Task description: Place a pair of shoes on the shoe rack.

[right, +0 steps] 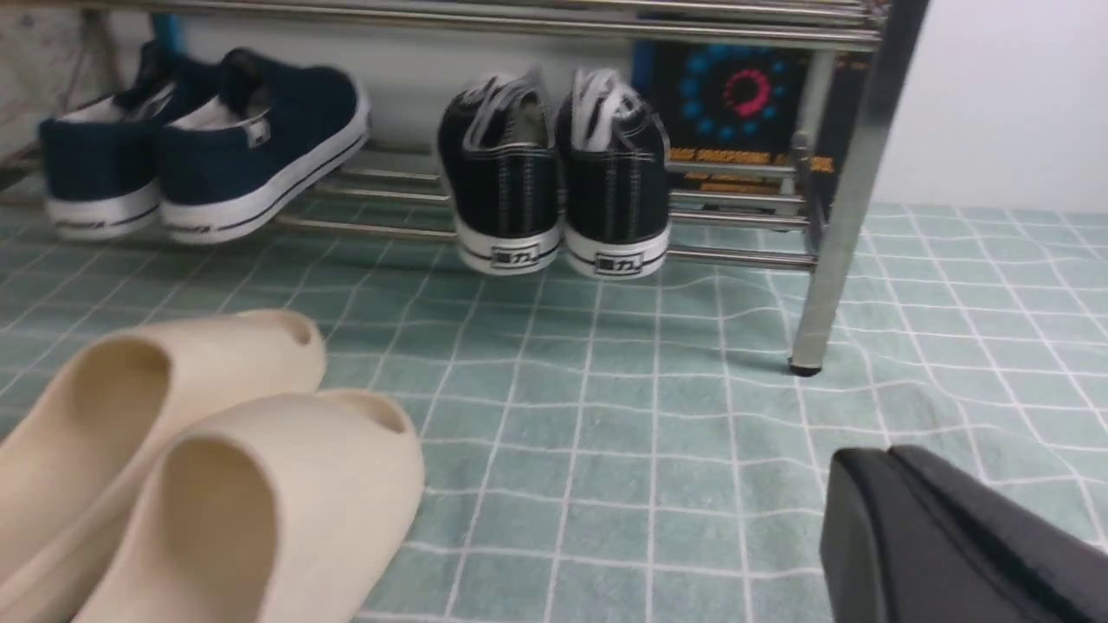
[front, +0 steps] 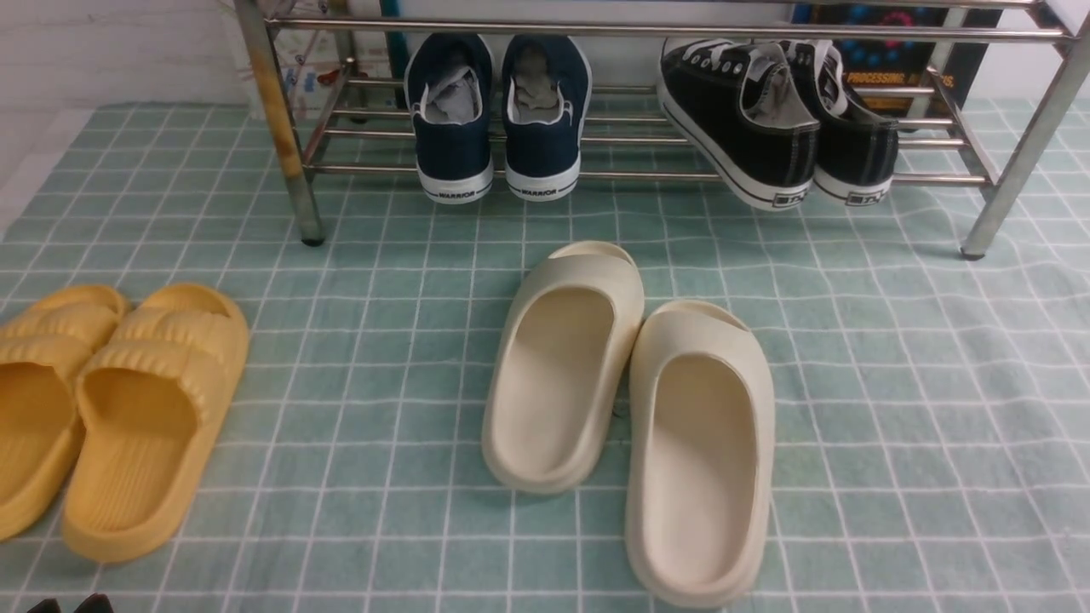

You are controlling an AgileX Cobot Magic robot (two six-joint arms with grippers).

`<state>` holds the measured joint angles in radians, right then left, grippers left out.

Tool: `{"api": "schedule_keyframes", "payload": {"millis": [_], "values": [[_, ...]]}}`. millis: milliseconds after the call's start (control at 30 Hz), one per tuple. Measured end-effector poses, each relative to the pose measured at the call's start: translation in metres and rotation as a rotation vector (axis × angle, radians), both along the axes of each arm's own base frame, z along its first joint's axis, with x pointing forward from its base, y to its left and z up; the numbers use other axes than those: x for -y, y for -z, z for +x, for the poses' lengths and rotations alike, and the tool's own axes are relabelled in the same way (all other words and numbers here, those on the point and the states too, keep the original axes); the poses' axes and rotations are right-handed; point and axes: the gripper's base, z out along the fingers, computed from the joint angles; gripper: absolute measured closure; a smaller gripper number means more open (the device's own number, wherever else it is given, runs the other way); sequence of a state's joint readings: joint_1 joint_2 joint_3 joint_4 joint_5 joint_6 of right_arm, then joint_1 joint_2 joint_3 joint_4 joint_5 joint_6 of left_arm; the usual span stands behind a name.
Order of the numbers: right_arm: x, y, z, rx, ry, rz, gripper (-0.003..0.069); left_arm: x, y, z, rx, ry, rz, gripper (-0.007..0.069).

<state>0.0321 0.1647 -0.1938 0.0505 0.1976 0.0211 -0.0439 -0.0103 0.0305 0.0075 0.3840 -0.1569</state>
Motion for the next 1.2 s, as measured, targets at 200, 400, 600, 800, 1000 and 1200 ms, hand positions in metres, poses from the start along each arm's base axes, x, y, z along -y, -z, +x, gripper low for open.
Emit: {"api": "schedule_keyframes", "payload": {"millis": [200, 400, 600, 800, 1000, 1200], "values": [[0.009, 0.055, -0.006, 0.034, 0.137, 0.0, 0.0664, 0.0, 0.0, 0.0, 0.0, 0.0, 0.0, 0.0386], [0.01, 0.068, -0.01, -0.097, 0.154, -0.024, 0.0664, 0.0, 0.0, 0.0, 0.0, 0.0, 0.0, 0.0386], [0.01, 0.076, -0.012, -0.185, 0.156, -0.024, 0.0664, 0.0, 0.0, 0.0, 0.0, 0.0, 0.0, 0.0386], [0.007, 0.077, -0.012, -0.197, 0.107, -0.033, 0.0664, 0.0, 0.0, 0.0, 0.0, 0.0, 0.0, 0.0386], [0.006, 0.077, -0.012, -0.213, 0.077, -0.04, 0.0664, 0.0, 0.0, 0.0, 0.0, 0.0, 0.0, 0.0386], [0.006, 0.077, -0.013, -0.217, 0.077, -0.041, 0.0662, 0.0, 0.0, 0.0, 0.0, 0.0, 0.0, 0.0386]]}}
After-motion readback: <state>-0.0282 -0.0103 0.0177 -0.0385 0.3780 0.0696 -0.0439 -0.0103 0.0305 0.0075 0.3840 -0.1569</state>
